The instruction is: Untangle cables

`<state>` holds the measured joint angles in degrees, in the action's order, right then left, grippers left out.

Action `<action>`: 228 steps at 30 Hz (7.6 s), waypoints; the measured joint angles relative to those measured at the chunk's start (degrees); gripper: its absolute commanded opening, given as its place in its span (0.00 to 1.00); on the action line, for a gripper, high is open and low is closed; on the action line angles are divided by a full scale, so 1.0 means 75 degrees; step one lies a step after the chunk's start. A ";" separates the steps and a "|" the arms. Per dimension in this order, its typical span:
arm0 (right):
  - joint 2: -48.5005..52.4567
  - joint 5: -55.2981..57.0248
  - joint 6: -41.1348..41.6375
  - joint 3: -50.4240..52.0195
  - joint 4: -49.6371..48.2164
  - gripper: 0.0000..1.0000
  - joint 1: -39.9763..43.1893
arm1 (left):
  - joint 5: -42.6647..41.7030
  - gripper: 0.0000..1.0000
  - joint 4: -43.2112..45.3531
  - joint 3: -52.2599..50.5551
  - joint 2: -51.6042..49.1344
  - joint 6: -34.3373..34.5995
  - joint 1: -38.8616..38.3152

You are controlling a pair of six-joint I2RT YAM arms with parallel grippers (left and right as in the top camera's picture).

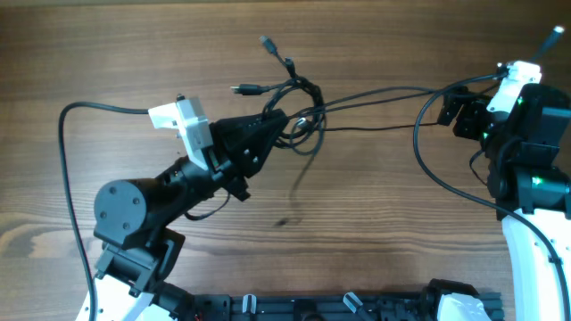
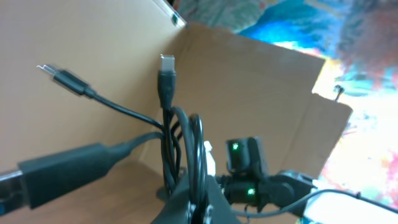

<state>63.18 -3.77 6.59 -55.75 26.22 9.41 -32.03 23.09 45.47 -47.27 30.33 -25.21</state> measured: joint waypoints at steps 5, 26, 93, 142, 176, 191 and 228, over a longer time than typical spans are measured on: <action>0.0070 -0.0154 -0.0003 0.0000 0.0020 1.00 -0.0006 | -0.0122 0.04 -0.0315 0.0000 0.0131 0.0000 0.0315; 0.0221 -0.3815 -0.1306 0.0006 -0.0119 1.00 0.0169 | -0.0099 0.04 -0.0831 0.0012 0.0446 0.0000 0.1979; -0.1160 -0.6368 -0.3853 -0.1075 0.1577 1.00 -0.1641 | 0.4552 0.04 -0.1883 0.0335 -0.0312 -0.3497 -0.4077; -0.0982 -0.6003 -0.3130 -0.1081 0.4549 0.04 -0.1641 | 0.4631 0.92 -0.2381 0.0382 -0.1527 -0.6837 -0.4089; -0.0982 -0.5735 -0.3142 -0.1081 0.3214 0.04 -0.1647 | 0.4876 0.04 -0.2343 0.0388 -0.1827 -0.5514 -0.4086; -0.0982 -0.4686 -0.3255 -0.1180 0.3765 0.77 -0.1644 | 0.6764 0.04 -0.2075 0.0373 -0.1947 -0.2809 -0.3372; -0.0114 -0.7160 -0.4068 -0.1183 0.3858 0.04 -0.1641 | 0.5071 0.04 -0.1638 0.0373 -0.1938 -0.1818 -0.3404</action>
<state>62.33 -57.47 -23.92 -64.62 55.16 -2.90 6.00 10.81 48.27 -61.80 16.69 -50.74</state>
